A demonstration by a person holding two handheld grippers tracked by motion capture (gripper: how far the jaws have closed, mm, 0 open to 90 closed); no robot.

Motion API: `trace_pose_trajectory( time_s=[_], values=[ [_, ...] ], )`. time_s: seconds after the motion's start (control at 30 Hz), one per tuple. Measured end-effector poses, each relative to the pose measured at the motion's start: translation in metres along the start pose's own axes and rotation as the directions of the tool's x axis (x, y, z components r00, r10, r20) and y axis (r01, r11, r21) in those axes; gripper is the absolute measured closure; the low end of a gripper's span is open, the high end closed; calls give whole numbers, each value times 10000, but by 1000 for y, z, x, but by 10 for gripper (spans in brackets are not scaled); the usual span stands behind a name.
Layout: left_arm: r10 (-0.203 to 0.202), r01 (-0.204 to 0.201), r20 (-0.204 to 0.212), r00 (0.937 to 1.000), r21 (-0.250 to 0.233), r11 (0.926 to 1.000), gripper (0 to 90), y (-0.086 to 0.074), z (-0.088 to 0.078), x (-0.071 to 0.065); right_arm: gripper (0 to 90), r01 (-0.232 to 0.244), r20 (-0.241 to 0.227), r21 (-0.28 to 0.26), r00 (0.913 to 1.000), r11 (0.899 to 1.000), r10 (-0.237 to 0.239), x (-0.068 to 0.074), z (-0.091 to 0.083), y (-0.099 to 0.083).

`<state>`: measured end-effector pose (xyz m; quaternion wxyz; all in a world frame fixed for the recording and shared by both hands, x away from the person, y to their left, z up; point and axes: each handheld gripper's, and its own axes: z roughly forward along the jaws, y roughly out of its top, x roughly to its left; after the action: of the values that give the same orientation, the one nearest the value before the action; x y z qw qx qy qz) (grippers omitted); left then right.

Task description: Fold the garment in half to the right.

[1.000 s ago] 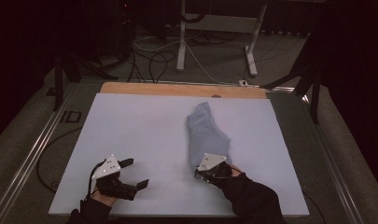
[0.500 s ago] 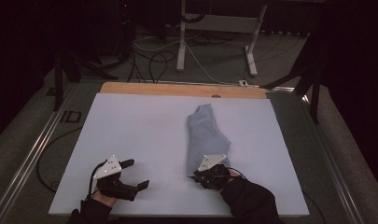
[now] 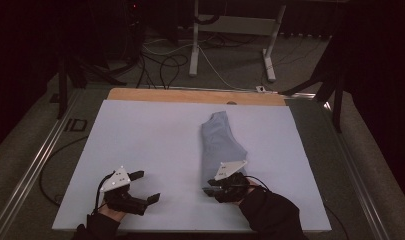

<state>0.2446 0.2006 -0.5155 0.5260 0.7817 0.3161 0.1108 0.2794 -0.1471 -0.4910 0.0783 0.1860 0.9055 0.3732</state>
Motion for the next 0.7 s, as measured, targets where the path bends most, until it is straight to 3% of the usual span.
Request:
trace_pose_trajectory(
  time_s=[0.03,0.1,0.3,0.43,0.57,0.63,0.7],
  values=[
    [22,-22,-1,10000,22,10000,2,0,0,0,822,-138,206,-122,9997,9998,141,-1,-2,0],
    [10,-10,6,10000,2,10000,2,0,0,0,897,-572,491,-429,9970,9974,593,-8,-2,-1],
    [-104,104,-27,9999,-14,9999,2,-1,0,2,900,-915,650,-250,9936,9955,929,-17,14,-9],
    [-37,37,-33,10000,-3,10000,2,-1,0,2,900,-663,413,277,9970,9974,651,-14,31,-15],
    [-31,31,-14,10000,-53,10000,2,-1,0,2,900,-786,392,230,9962,9966,776,-12,32,-16],
    [-63,63,0,10000,-41,10000,2,-1,0,2,900,-762,151,123,9970,9970,760,-11,35,-18],
    [-19,19,-11,10000,-27,10000,2,-1,0,2,900,-596,220,161,9980,9981,592,-7,40,-16]
  ],
)
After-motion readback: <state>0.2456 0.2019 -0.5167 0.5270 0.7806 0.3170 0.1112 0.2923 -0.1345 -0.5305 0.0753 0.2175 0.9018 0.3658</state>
